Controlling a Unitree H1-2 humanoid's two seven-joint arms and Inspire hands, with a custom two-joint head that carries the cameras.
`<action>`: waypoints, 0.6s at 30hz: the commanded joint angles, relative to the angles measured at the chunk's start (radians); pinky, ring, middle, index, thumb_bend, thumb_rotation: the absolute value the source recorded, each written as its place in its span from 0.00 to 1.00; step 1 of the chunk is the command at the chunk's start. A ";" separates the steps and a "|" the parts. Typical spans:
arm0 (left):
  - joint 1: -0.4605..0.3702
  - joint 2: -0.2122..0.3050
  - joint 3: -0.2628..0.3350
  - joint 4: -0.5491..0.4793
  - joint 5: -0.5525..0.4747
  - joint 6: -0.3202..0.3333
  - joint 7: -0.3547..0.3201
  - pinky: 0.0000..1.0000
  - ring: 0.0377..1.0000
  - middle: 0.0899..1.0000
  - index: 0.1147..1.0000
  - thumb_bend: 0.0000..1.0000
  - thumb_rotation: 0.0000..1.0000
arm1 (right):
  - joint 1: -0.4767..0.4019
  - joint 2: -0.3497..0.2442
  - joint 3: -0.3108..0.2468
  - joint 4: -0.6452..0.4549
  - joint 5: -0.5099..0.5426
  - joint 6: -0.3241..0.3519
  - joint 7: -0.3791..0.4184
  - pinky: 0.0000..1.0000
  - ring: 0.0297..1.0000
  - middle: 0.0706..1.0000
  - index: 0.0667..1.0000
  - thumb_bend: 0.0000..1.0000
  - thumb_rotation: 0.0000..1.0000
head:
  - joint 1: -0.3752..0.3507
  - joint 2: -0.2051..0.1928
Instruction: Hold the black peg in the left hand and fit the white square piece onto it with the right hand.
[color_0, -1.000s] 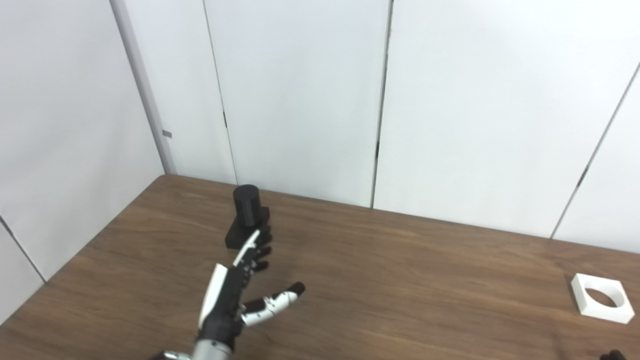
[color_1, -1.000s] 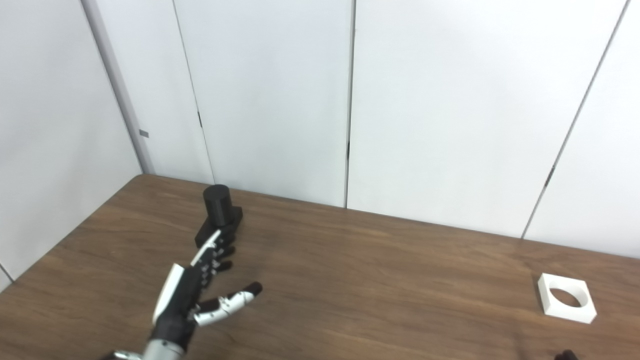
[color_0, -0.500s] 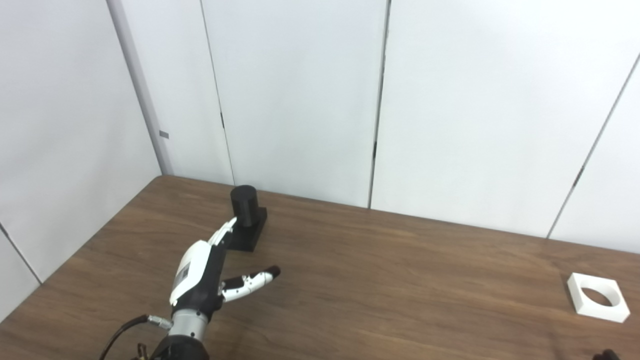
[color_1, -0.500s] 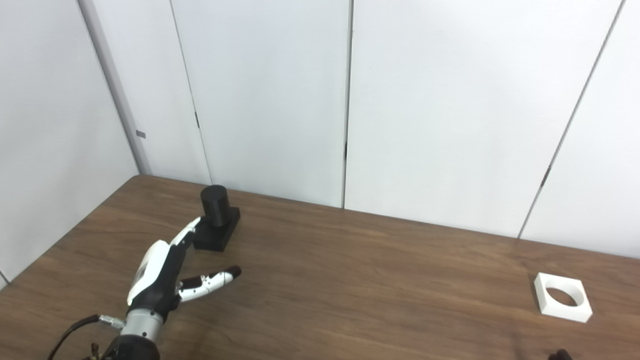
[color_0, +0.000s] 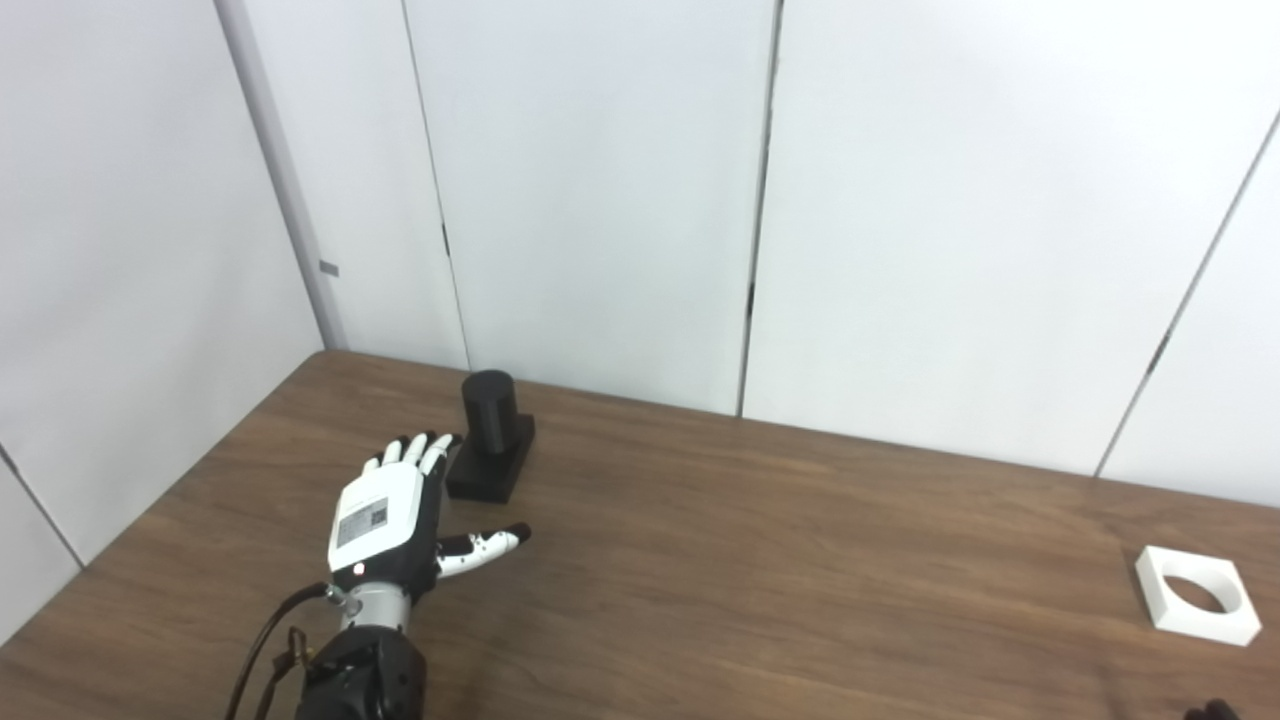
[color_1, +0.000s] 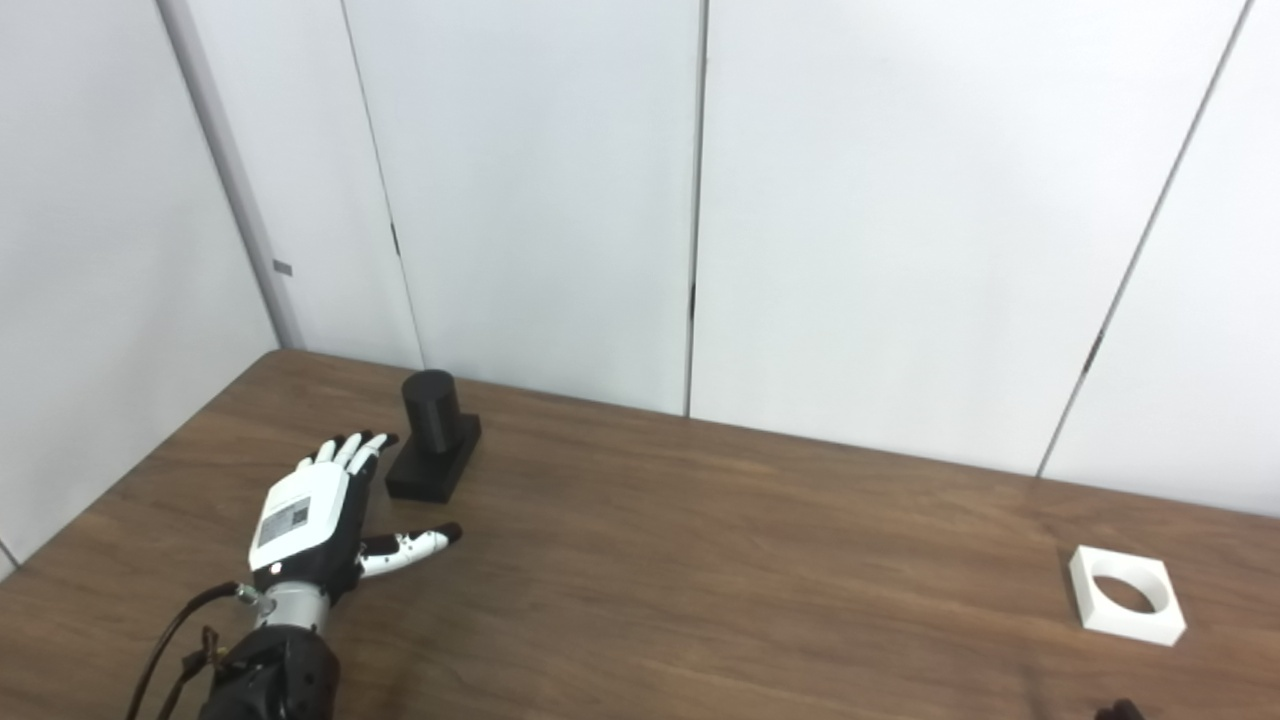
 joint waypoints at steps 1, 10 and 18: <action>-0.058 0.029 0.008 0.015 0.034 0.011 0.035 1.00 0.99 0.96 0.88 0.85 0.56 | 0.009 0.058 0.014 0.015 -0.001 0.000 0.000 0.90 0.98 0.97 0.96 0.75 1.00 | 0.001 0.001; -0.147 0.021 0.034 0.136 0.063 0.016 0.038 1.00 1.00 0.97 0.88 0.83 0.60 | 0.009 0.065 0.015 0.012 0.000 0.007 -0.003 0.92 0.99 0.97 0.96 0.73 1.00 | -0.002 -0.001; -0.251 -0.010 0.087 0.260 0.090 0.016 0.011 1.00 1.00 0.97 0.86 0.87 0.67 | 0.005 0.066 0.014 0.023 0.007 -0.005 -0.002 0.91 0.99 0.96 0.96 0.71 1.00 | -0.004 -0.001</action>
